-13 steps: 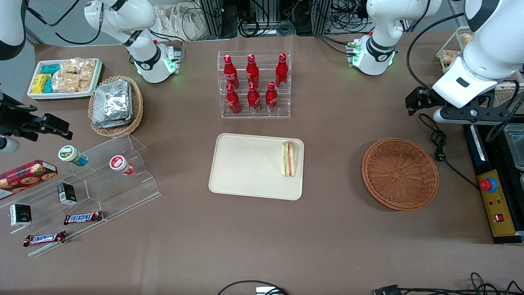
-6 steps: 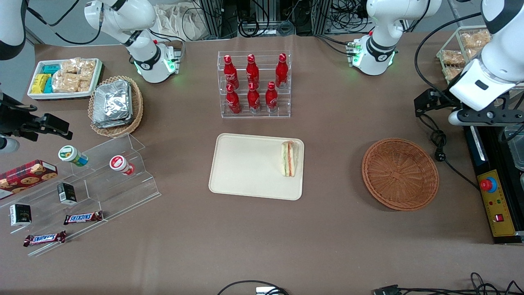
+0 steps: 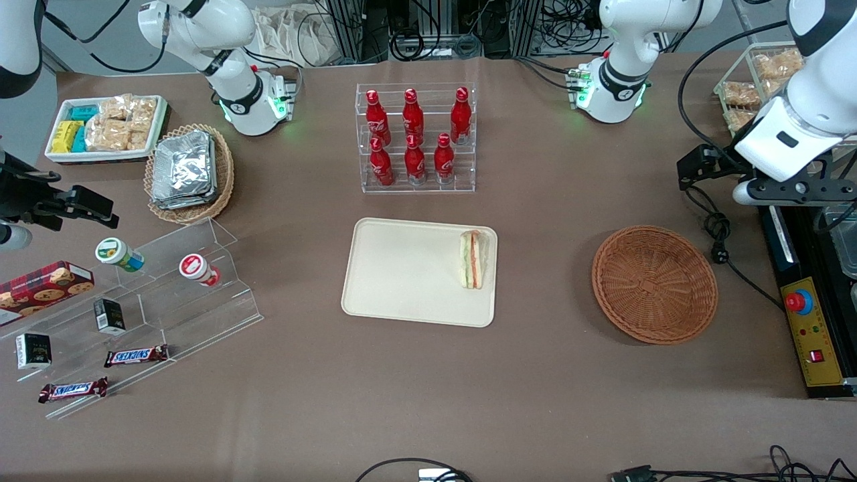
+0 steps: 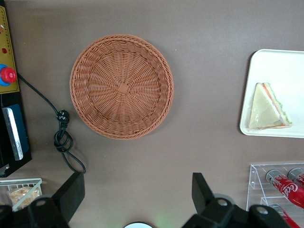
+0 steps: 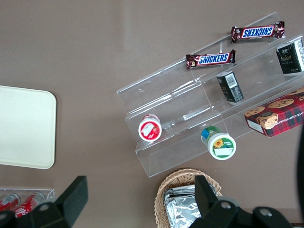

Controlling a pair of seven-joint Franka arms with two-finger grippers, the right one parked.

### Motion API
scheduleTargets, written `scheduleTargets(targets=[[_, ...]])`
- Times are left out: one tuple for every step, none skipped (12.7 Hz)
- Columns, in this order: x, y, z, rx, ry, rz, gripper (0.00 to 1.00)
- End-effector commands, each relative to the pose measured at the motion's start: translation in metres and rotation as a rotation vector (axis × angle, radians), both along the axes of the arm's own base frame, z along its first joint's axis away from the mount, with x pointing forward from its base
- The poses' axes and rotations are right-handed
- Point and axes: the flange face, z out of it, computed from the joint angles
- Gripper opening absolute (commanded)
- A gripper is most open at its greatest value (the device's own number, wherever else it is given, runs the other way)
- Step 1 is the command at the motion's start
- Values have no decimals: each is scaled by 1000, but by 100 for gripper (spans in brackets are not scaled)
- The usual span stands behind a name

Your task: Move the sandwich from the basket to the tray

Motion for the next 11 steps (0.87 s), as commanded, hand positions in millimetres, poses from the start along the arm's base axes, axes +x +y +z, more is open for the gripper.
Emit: scheduleTargets(targets=[[1,-2,2,-16,12,-2,100],[0,-1,2,-14,15,1,100],[-1,-1,0,-13,20,2,100],[-1,-1,0,-13,20,2,100],[-1,-1,-1,-13,20,2,100],[-1,-1,-1,-13,21,2,100],[-1,-1,-1,-13,20,2,100],[-1,-1,-1,-13,20,2,100],[-1,-1,0,-13,18,5,100],[-1,-1,0,-13,18,7,100],[-1,-1,0,-13,18,7,100]])
